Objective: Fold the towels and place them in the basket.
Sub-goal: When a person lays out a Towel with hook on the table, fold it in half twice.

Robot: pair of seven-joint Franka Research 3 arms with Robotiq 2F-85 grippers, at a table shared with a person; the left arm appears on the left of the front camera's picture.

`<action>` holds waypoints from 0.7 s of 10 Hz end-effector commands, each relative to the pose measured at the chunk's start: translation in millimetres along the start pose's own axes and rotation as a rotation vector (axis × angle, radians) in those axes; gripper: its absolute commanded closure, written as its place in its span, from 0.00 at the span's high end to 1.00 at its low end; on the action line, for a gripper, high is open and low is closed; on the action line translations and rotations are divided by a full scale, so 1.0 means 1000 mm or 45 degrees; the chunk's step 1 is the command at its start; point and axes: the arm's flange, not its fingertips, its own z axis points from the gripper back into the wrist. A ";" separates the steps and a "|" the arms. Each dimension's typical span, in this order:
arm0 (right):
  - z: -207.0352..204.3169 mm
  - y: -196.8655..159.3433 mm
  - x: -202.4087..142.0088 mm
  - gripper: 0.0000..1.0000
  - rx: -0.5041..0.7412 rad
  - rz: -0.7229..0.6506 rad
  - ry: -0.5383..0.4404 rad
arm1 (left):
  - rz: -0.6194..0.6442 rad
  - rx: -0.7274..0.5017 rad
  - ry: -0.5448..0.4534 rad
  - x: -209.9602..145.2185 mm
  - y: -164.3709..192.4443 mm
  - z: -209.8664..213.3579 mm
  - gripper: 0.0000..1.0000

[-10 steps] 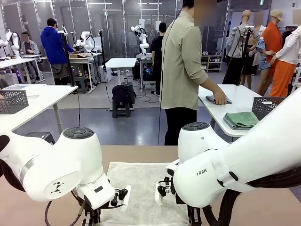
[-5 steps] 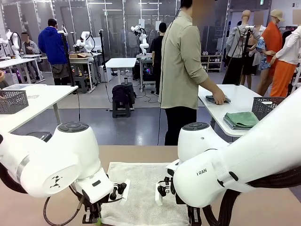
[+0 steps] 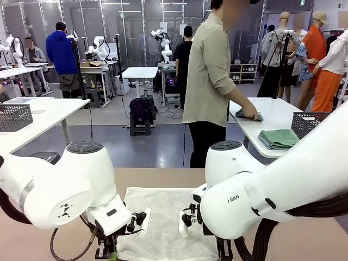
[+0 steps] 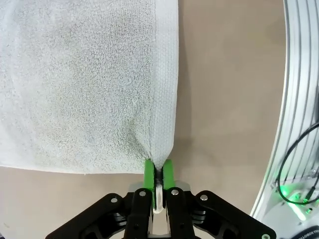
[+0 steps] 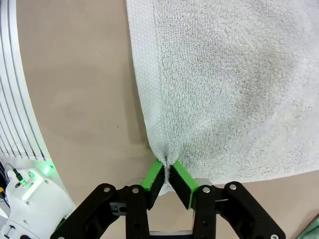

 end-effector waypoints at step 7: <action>0.077 -0.023 -0.013 0.12 -0.089 0.047 -0.088 | 0.060 0.085 0.086 -0.006 0.026 0.058 0.08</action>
